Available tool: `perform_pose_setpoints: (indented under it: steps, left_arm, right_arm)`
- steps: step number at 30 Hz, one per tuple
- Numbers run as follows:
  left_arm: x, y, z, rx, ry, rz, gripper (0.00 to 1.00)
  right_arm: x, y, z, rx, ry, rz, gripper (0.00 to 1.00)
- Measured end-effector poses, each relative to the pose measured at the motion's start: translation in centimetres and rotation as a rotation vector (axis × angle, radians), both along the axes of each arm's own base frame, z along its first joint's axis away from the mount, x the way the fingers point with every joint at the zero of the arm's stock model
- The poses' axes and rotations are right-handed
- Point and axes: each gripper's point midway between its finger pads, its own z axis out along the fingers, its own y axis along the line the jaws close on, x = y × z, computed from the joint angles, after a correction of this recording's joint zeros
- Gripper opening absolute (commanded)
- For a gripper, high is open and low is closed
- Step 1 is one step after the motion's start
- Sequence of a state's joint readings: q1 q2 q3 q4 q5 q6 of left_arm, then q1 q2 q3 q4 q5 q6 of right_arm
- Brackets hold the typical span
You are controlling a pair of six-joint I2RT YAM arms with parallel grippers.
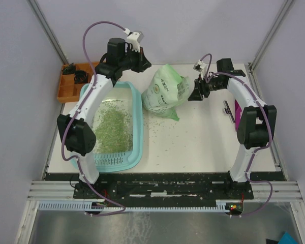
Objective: Fill the litter box with clean litter
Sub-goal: Place the spatula at the center of the board, then close the cat litter bag at the center of the board.
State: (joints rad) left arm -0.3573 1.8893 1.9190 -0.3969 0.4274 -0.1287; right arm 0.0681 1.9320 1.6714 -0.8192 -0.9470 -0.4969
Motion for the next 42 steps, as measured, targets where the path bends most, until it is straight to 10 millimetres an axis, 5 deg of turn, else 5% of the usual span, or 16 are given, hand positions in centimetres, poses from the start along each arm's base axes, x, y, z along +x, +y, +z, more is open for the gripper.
perform_pose_setpoints:
  steps: [3,5,7,10,18,24,31,37,42]
  left_arm:
    - [0.3,1.5,1.0,-0.010,-0.032,0.033,0.07]
    - [0.5,2.0,1.2,-0.015,-0.043,0.043,0.42]
    - [0.8,2.4,1.5,-0.027,-0.051,0.050,0.55]
    - [0.6,1.9,1.6,-0.059,-0.041,0.030,0.57]
    - [0.5,0.1,1.7,-0.120,-0.036,-0.050,0.58]
    - [0.9,-1.6,-0.3,-0.147,0.018,-0.107,0.58]
    - [0.3,-4.0,-2.0,-0.158,0.062,-0.182,0.62]
    - [-0.7,-5.2,-1.5,-0.181,0.057,-0.253,0.66]
    - [-1.1,-5.7,-0.8,-0.201,0.028,-0.304,0.70]
  right_arm:
    - [0.3,0.4,0.0,-0.002,-0.029,0.011,0.54]
    - [0.7,0.8,0.1,-0.002,-0.055,0.019,0.54]
    - [0.9,1.3,0.1,-0.001,-0.077,0.032,0.52]
    - [0.9,2.2,0.1,0.002,-0.102,0.052,0.44]
    - [0.6,4.2,-0.1,-0.008,-0.146,0.107,0.02]
    - [-0.1,3.4,-0.9,-0.053,-0.148,0.085,0.02]
    - [-1.9,0.2,0.2,-0.078,-0.147,-0.013,0.02]
    - [-1.6,-3.3,1.4,-0.080,-0.148,-0.125,0.02]
    - [-1.8,-3.4,1.5,-0.072,-0.132,-0.130,0.02]
